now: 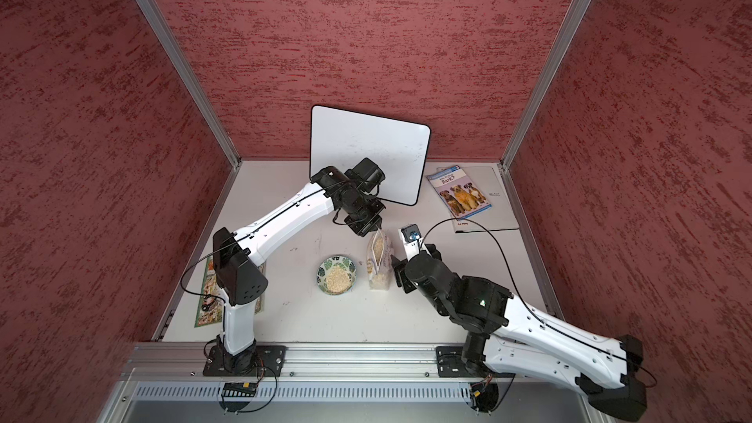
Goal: Pour the oats into the breakfast bowl
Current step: Place the oats bag at the center of the board.
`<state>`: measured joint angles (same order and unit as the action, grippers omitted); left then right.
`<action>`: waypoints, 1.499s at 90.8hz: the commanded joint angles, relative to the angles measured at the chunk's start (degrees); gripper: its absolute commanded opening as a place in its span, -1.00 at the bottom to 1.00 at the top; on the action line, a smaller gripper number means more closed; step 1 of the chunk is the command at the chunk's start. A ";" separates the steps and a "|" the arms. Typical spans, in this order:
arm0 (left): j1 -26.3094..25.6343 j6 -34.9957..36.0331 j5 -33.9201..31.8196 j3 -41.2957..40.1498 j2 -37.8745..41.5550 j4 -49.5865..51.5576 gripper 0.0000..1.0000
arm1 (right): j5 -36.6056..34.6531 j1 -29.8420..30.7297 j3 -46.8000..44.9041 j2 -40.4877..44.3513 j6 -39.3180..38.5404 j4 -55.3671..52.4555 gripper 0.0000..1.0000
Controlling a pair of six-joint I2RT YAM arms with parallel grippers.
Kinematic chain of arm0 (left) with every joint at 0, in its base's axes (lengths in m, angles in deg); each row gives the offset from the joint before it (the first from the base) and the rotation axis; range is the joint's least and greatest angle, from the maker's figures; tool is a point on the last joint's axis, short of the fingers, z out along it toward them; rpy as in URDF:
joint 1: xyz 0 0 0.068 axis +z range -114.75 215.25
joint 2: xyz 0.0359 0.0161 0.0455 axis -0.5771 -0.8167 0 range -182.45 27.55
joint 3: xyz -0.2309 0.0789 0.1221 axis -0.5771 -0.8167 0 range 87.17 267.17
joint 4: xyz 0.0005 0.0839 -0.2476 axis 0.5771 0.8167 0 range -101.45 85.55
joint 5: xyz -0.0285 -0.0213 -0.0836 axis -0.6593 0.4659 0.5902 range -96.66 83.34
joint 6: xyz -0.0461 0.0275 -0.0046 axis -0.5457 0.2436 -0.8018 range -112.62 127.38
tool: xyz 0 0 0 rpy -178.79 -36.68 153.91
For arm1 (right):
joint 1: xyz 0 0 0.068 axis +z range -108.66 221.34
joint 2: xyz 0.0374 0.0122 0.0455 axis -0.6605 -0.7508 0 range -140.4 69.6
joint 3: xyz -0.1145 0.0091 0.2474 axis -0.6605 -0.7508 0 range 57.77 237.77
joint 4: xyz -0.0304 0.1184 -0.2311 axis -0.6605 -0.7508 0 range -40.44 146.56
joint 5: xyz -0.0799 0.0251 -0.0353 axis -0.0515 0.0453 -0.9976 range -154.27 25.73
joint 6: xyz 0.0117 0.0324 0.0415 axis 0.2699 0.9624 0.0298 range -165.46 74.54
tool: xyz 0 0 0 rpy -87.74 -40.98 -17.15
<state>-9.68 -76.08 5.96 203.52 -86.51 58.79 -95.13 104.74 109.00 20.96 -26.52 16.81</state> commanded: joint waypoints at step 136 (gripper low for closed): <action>5.50 -1.46 -6.32 10.89 0.21 4.58 -1.00 | -6.31 -0.92 15.72 -10.40 5.26 -14.35 -1.00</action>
<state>-6.38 -78.85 6.29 213.62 -87.18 62.53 -96.98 104.15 125.91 6.73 -21.40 2.91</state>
